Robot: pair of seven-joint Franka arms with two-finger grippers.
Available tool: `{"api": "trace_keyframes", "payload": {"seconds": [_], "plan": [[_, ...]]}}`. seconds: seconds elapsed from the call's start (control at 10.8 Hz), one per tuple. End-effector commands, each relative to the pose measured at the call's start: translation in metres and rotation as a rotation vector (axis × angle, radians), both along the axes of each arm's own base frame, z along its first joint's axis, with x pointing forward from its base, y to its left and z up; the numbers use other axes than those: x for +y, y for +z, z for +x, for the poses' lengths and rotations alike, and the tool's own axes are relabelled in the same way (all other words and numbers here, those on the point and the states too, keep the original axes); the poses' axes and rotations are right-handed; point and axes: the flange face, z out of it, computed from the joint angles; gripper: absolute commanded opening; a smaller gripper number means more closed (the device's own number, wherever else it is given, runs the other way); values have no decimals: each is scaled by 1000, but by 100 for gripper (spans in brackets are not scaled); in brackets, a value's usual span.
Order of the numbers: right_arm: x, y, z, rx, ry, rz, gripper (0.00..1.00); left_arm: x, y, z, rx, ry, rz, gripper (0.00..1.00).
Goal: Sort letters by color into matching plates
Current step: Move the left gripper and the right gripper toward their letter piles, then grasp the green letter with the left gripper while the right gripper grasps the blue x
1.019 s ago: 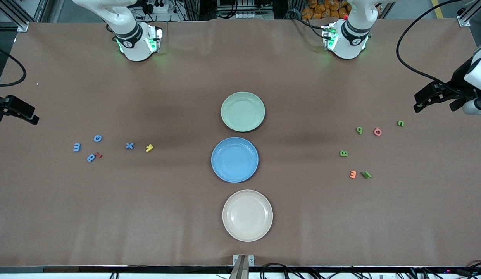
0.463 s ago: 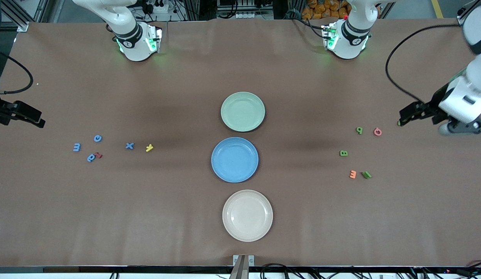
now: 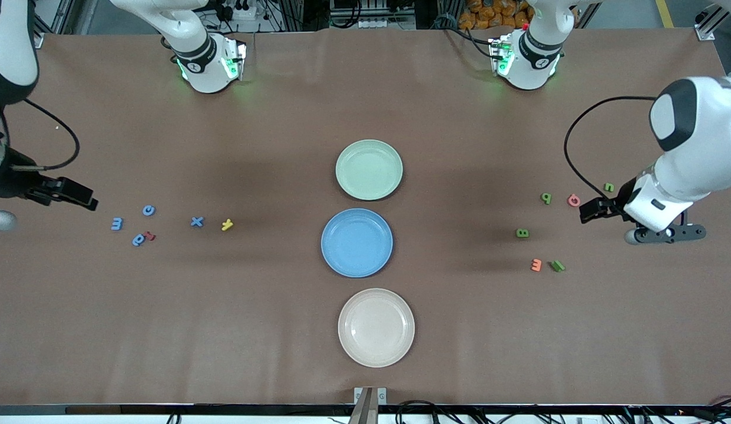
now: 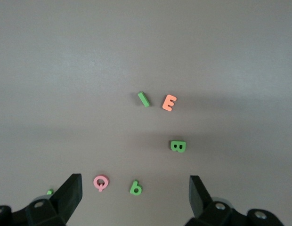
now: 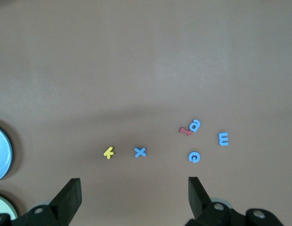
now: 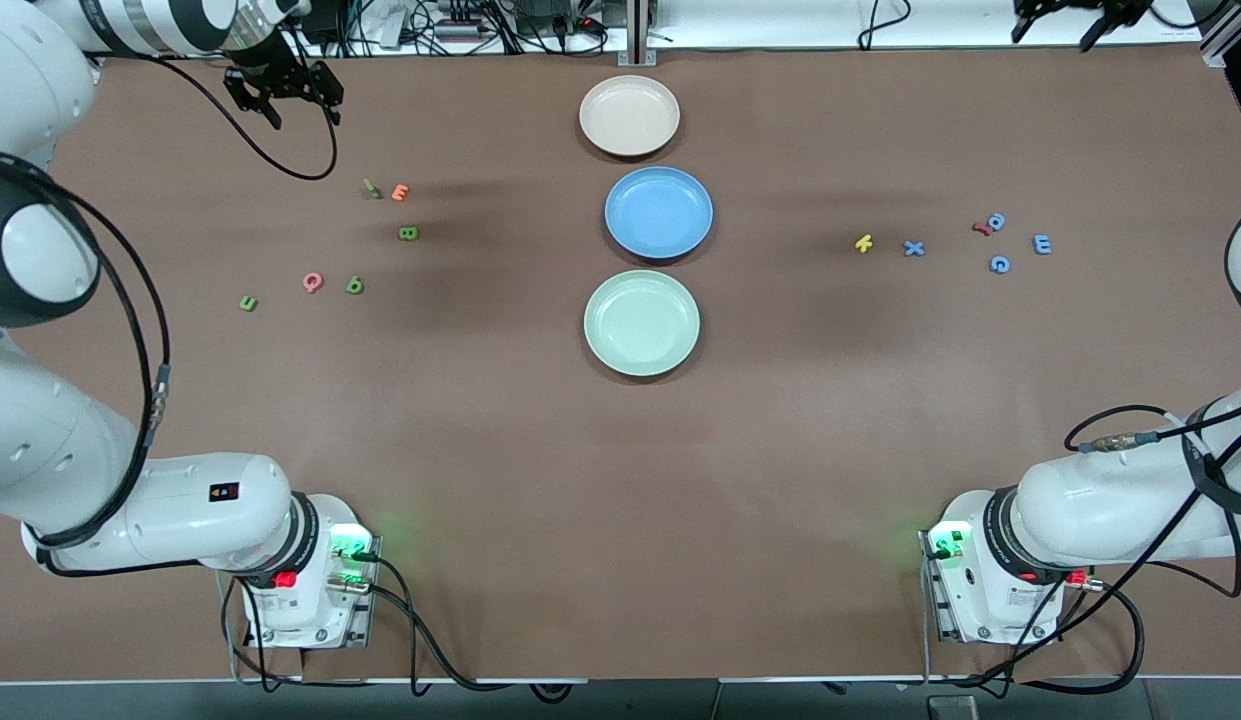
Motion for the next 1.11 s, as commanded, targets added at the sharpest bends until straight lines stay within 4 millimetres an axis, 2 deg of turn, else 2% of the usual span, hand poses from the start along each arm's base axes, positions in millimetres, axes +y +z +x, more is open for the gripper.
{"api": "trace_keyframes", "payload": {"seconds": [0.0, 0.09, 0.19, 0.28, 0.37, 0.56, 0.65, 0.93, 1.02], "plan": [[2, -61, -21, -28, -59, 70, 100, -5, -53, 26, -8, 24, -25, 100], [2, -81, -24, -34, -65, 68, 100, -4, -77, 33, -10, 92, -27, 100], [4, -100, -27, -37, -67, 65, 100, 2, -88, 42, -18, 180, -33, 100], [6, -123, -32, -39, -70, 60, 100, 2, -92, 49, -18, 230, -38, 100], [8, -149, -39, -50, -104, 55, 100, -3, -106, 55, -3, 305, -40, 100], [15, -194, -41, -10, -134, 48, 100, 2, -127, 62, 19, 348, -43, 100], [17, -213, -41, 22, -132, 45, 100, -4, -137, 68, 29, 360, -45, 100], [24, -262, -53, 28, -124, 29, 100, 1, -152, 69, 49, 409, -44, 100], [25, -270, -54, 29, -123, 26, 100, 4, -163, 69, 64, 411, -42, 96]]}}
